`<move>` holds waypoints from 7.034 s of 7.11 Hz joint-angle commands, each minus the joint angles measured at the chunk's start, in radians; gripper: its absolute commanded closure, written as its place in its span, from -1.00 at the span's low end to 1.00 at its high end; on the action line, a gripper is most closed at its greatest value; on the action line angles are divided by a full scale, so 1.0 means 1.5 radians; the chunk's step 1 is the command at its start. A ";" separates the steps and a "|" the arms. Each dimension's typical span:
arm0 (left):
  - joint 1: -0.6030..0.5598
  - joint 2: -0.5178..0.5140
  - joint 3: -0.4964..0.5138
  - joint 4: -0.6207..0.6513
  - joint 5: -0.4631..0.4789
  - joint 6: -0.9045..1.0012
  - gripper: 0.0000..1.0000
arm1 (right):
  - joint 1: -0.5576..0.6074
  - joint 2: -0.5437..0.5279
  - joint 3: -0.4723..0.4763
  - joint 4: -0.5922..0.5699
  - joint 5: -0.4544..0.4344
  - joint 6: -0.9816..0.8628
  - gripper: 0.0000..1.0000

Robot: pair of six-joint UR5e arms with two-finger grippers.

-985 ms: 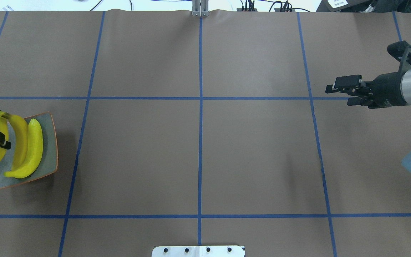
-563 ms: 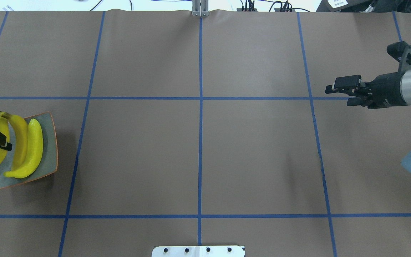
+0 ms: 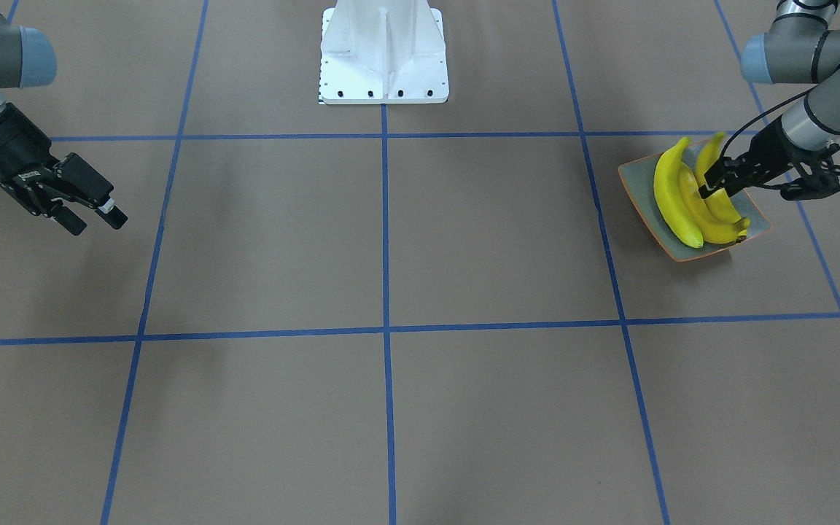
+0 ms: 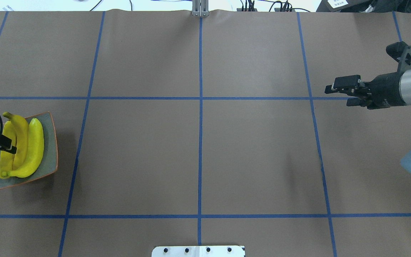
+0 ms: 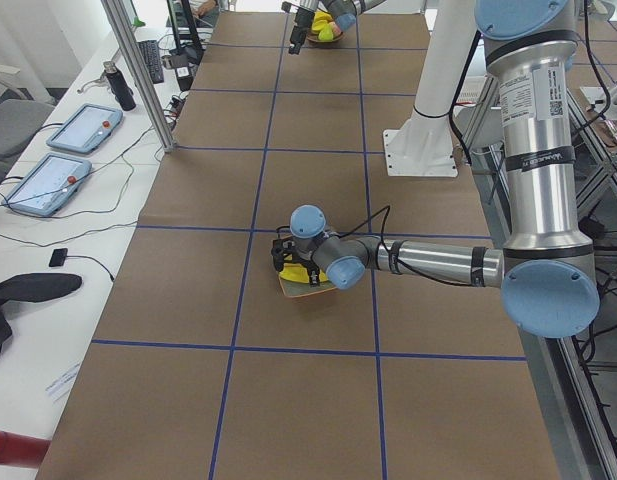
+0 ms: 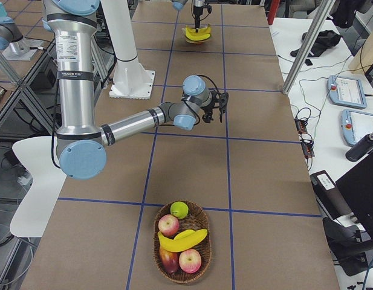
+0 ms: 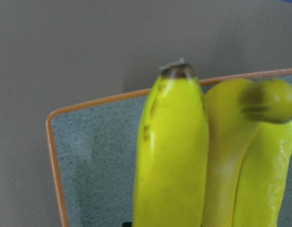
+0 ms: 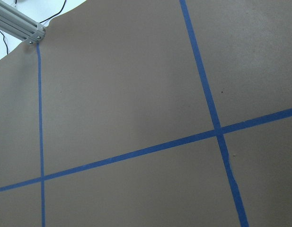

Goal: Transfer all bananas from basket to plate

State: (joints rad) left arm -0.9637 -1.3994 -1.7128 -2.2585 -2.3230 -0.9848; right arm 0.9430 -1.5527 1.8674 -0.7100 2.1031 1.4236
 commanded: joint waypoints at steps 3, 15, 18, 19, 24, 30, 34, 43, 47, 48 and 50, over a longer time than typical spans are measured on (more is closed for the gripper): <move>-0.001 -0.002 -0.022 -0.003 -0.005 0.003 -0.97 | 0.003 0.000 0.001 0.000 0.003 0.001 -1.00; -0.029 -0.003 -0.156 0.002 0.045 0.005 -0.99 | 0.434 -0.214 -0.244 -0.028 0.136 -0.835 -1.00; -0.029 -0.005 -0.156 0.002 0.045 0.001 -0.99 | 0.434 -0.263 -0.297 -0.029 0.079 -0.908 -1.00; -0.030 -0.004 -0.157 0.002 0.045 0.000 -0.99 | 0.434 -0.249 -0.314 -0.046 0.086 -0.918 -1.00; -0.031 -0.003 -0.167 0.001 0.045 -0.004 -0.99 | 0.434 -0.209 -0.312 -0.170 0.073 -0.907 -0.99; -0.034 0.003 -0.177 -0.001 0.045 -0.005 -0.99 | 0.433 -0.197 -0.306 -0.233 0.059 -0.895 -0.87; -0.034 0.007 -0.181 -0.001 0.045 -0.005 -0.99 | 0.428 -0.197 -0.312 -0.233 0.063 -0.880 -0.78; -0.034 0.002 -0.186 -0.001 0.039 -0.025 -0.99 | 0.410 -0.196 -0.308 -0.233 0.069 -0.919 1.00; -0.031 -0.004 -0.189 -0.001 0.036 -0.035 -0.99 | 0.457 -0.180 -0.244 -0.317 0.120 -0.968 1.00; -0.031 -0.005 -0.190 -0.001 0.035 -0.035 -0.98 | 0.463 -0.180 -0.184 -0.379 0.119 -0.974 1.00; -0.029 -0.029 -0.185 0.002 0.035 -0.079 -0.98 | 0.467 -0.145 -0.088 -0.504 0.126 -0.979 1.00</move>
State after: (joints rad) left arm -1.0089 -1.4203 -1.9947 -2.2586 -2.2701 -1.0680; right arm 1.6397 -1.8084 1.6574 -1.3529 2.2839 -0.0424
